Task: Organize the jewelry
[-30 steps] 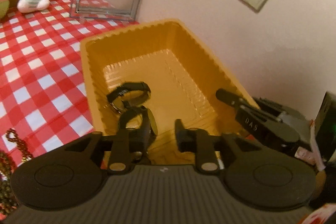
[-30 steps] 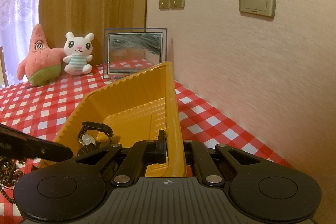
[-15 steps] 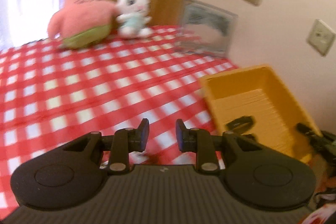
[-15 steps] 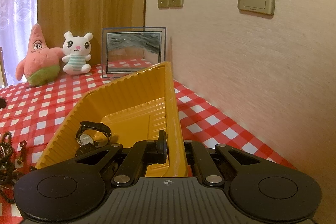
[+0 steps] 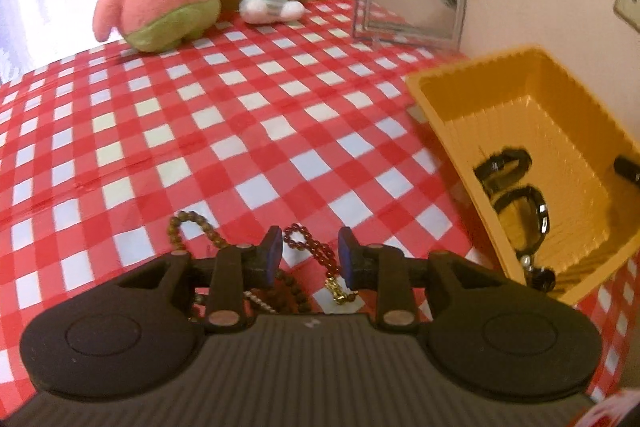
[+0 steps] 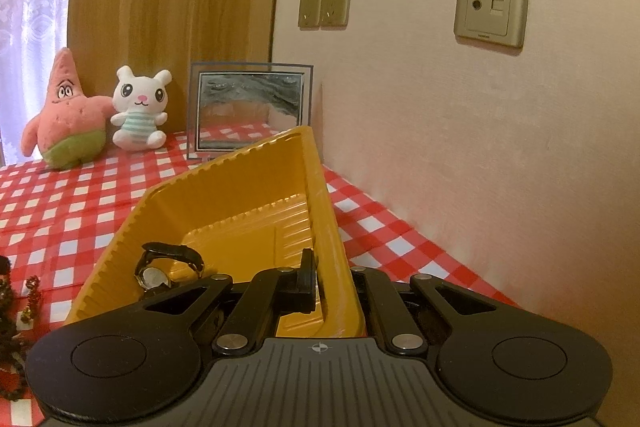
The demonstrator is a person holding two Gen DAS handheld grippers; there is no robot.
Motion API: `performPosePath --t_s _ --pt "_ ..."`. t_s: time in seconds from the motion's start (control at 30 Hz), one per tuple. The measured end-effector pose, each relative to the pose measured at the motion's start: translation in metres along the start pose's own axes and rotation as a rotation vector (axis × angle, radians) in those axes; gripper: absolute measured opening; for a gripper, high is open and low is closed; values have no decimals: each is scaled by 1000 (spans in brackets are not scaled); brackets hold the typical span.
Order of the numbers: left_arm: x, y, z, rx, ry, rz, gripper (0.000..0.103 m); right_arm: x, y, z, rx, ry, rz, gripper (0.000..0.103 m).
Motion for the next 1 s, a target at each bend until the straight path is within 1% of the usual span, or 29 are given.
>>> performPosePath --t_s 0.07,0.2,0.47,0.6,0.73,0.83,0.93,0.97,1.0 --pt "-4 4 -6 6 25 4 29 0 1 1 -7 1 -3 4" --pt "-9 18 -17 20 67 22 30 2 2 3 -11 10 -5 4" --pt "-15 39 -24 84 93 51 28 2 3 3 -7 8 4 4" --pt "-15 40 -27 107 102 32 26 3 4 2 -10 9 11 4" --pt "-16 41 -30 101 114 28 10 2 6 2 -8 19 15 4" --pt "-17 41 -33 107 135 21 10 2 5 1 -6 19 16 4" --pt "-16 41 -31 91 125 24 9 2 5 1 -5 18 17 4" --pt "-16 40 -30 86 123 24 5 2 5 1 -4 18 17 4" --pt "-15 38 -30 79 124 19 4 2 5 1 -4 19 18 4"
Point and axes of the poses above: each gripper's, at about its wrist camera, not at the fingertips, and y roughly the way its jaws point, z to its left, x to its top, the point moved 4 cm from there along y, roughly the way its jaws point, and after that the axes turned 5 degrees about x, right-handed, at the moved point
